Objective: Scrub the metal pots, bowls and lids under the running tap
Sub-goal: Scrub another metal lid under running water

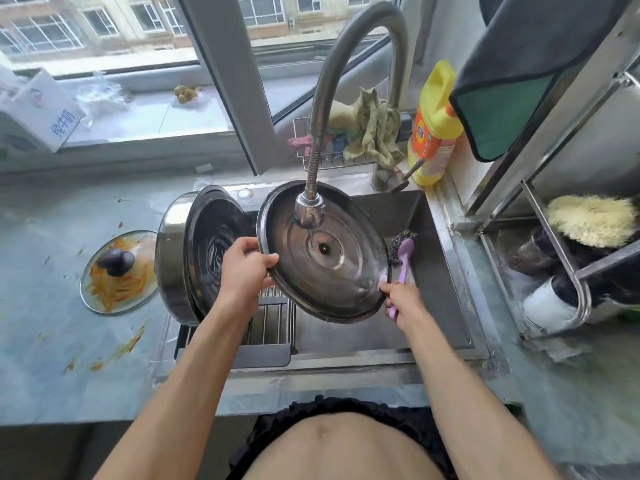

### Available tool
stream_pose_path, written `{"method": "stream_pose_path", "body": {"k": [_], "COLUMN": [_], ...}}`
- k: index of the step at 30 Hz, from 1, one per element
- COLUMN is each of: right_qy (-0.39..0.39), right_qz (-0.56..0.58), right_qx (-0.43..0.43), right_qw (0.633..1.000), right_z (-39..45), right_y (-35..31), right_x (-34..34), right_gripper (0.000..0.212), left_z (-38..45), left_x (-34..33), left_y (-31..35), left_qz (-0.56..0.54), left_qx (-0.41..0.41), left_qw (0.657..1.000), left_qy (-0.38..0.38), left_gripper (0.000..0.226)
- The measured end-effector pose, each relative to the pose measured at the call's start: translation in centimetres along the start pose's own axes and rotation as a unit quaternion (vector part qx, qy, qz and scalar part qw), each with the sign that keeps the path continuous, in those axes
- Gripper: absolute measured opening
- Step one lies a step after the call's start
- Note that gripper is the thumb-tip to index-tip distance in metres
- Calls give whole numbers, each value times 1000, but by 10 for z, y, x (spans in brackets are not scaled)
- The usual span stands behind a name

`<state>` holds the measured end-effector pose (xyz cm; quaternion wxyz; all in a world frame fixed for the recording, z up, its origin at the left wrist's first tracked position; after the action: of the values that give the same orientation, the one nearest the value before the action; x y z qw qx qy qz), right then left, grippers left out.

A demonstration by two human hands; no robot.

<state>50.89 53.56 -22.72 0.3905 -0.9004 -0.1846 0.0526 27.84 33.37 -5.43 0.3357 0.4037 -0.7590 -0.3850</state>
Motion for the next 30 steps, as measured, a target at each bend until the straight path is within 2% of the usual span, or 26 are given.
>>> {"method": "stream_pose_path", "body": {"k": [8,14,18,20,23,25,27,29,30], "right_qy": [-2,59,96,105,86,60,57,69,74], "right_qz": [19,32,-17,-40,-87,-116,-164,-252,-300], "right_qx": [78,125,185,204,203,197,204,209,209], "right_qw": [997,990,978,973,971,972,963,942,928], "right_z": [-7,-17,-27,-30,-36,-37,-40,-42,-45], "right_y": [-22,-36,-57,-68,-79,-80,-83,-86,-87], "right_x": [5,24,40,45,48,47,47,45,43], "right_gripper": [15,35,29,39,44,42,39,39,42], "left_z": [30,46,52,50,43,34,35,37,36], "left_x": [7,-11,-24,-30,-43,-49,-47,-41,-39], "left_y": [-59,-79,-88,-89,-97,-103,-108,-109,-106], "left_qz": [-18,-8,11,-13,-147,-202,-195,-179,-185], "left_qx": [50,86,111,127,192,234,233,208,190], "left_qw": [998,996,994,992,969,947,949,960,962], "left_qy": [40,15,-1,-3,-49,-85,-86,-62,-58], "left_gripper": [32,35,28,25,16,22,16,24,22]}}
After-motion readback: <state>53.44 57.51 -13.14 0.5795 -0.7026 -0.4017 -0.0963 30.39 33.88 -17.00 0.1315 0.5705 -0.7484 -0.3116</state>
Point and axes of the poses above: each hand's wrist, its own z-axis towards the middle knuckle, its own x-axis out of the back of the hand, y = z × x, the point moved 8 cm from there along z, towards the middle knuckle, and after that the axes turned 5 degrees about x, right-handed, at the moved point
